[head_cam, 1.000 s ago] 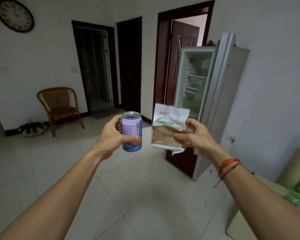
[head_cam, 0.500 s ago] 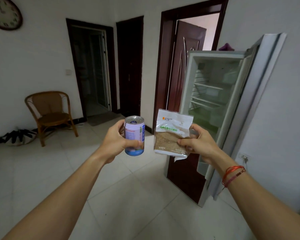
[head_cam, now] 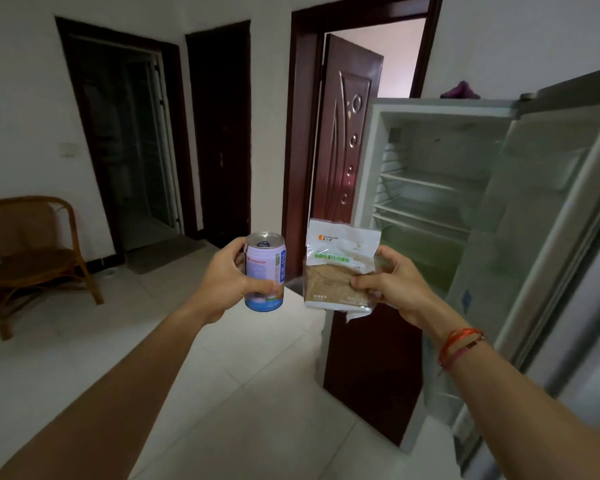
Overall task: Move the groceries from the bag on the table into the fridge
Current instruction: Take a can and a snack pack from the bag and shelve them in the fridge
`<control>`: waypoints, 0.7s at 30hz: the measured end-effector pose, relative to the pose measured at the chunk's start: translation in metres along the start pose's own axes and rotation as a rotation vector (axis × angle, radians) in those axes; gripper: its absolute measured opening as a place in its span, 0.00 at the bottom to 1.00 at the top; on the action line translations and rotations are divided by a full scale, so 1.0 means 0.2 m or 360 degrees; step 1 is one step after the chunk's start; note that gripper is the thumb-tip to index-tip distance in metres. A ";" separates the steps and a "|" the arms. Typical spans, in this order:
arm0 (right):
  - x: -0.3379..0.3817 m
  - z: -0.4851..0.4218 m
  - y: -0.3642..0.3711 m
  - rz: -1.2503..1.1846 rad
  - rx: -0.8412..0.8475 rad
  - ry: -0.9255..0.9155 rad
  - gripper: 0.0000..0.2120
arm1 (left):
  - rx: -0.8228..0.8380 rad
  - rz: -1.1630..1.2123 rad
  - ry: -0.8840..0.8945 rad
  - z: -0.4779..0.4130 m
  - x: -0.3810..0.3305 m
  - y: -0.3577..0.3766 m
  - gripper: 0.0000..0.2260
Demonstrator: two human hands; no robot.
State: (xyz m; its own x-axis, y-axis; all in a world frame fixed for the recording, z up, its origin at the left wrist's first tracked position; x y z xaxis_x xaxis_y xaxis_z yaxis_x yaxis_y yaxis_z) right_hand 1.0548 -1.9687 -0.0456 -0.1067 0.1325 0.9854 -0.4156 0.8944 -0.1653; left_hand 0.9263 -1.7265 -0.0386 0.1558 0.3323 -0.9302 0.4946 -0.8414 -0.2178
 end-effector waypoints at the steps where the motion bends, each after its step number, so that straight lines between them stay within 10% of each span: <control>1: 0.00 -0.07 0.00 0.0006 -0.0018 -0.0006 0.22 | 0.0022 0.0007 0.0011 -0.09 0.02 0.00 0.30; 21: -0.23 -1.29 -0.42 -0.0121 -0.0471 -0.0029 0.23 | 0.0569 0.0200 0.0119 -1.60 0.43 0.67 0.30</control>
State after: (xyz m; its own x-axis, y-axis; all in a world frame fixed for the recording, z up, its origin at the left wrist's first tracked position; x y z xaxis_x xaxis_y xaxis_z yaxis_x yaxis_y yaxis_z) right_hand 1.3263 -1.9392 -0.0659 -0.1030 0.0552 0.9931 -0.1420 0.9874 -0.0696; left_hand 1.2792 -1.6742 -0.0527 0.2650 0.2361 -0.9349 0.1402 -0.9687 -0.2049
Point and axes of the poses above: each hand's wrist, its own z-axis away from the middle knuckle, its own y-axis out of the palm, x = y × z, the point moved 8 cm from there along -z, towards the middle knuckle, and after that the axes turned 1 degree about -x, right-handed, at the moved point
